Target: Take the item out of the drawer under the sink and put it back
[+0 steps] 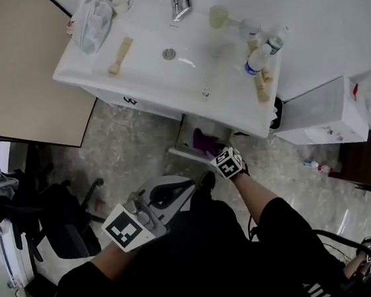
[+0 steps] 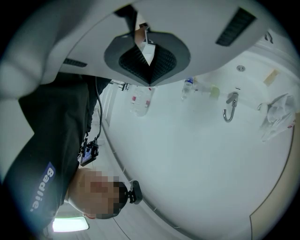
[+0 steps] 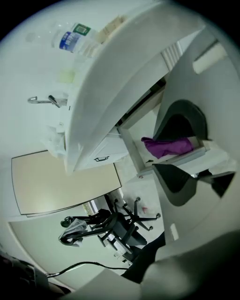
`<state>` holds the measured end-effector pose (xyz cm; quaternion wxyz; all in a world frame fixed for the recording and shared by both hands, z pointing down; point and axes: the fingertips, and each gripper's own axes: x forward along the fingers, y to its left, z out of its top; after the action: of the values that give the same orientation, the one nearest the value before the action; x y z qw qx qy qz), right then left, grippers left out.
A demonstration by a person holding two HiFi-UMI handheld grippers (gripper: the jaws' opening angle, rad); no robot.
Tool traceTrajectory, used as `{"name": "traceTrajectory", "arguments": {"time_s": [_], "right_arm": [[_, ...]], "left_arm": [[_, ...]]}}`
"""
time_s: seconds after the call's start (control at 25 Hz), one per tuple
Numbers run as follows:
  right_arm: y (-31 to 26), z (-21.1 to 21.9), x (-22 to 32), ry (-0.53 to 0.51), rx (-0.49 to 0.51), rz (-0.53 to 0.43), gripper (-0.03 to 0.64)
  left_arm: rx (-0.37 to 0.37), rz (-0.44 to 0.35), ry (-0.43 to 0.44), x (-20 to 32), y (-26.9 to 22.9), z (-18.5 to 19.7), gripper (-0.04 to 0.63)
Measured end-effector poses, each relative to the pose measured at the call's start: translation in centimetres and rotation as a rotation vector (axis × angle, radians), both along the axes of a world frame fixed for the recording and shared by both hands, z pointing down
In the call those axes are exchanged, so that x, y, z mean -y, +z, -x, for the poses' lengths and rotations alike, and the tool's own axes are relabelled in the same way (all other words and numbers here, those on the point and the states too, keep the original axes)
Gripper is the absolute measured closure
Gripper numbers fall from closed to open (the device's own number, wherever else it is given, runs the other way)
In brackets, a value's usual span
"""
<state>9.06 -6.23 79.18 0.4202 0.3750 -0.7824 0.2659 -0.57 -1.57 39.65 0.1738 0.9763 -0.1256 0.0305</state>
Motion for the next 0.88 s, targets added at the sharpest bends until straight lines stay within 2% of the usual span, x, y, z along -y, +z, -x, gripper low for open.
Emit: {"name": "traceTrajectory", "arguments": {"time_s": [0.4,0.72,0.88], "right_arm": [[-10.6,2.5,-3.3,0.131,0.18,-0.154,0.5],[-20.3,4.8,-4.4,0.151,0.286,-0.323,0.54],[-24.8,5.0,-5.2,0.137,0.295,-0.407,0.563]], "left_arm": [[-0.042,-0.026,0.037,-2.1,-2.3,1.1,0.606],[-0.074,-0.064,0.073,-3.0,-3.2,1.5,0.606],[-0.093,-0.093,0.092,-3.2,-4.1,1.2,0.606]]}}
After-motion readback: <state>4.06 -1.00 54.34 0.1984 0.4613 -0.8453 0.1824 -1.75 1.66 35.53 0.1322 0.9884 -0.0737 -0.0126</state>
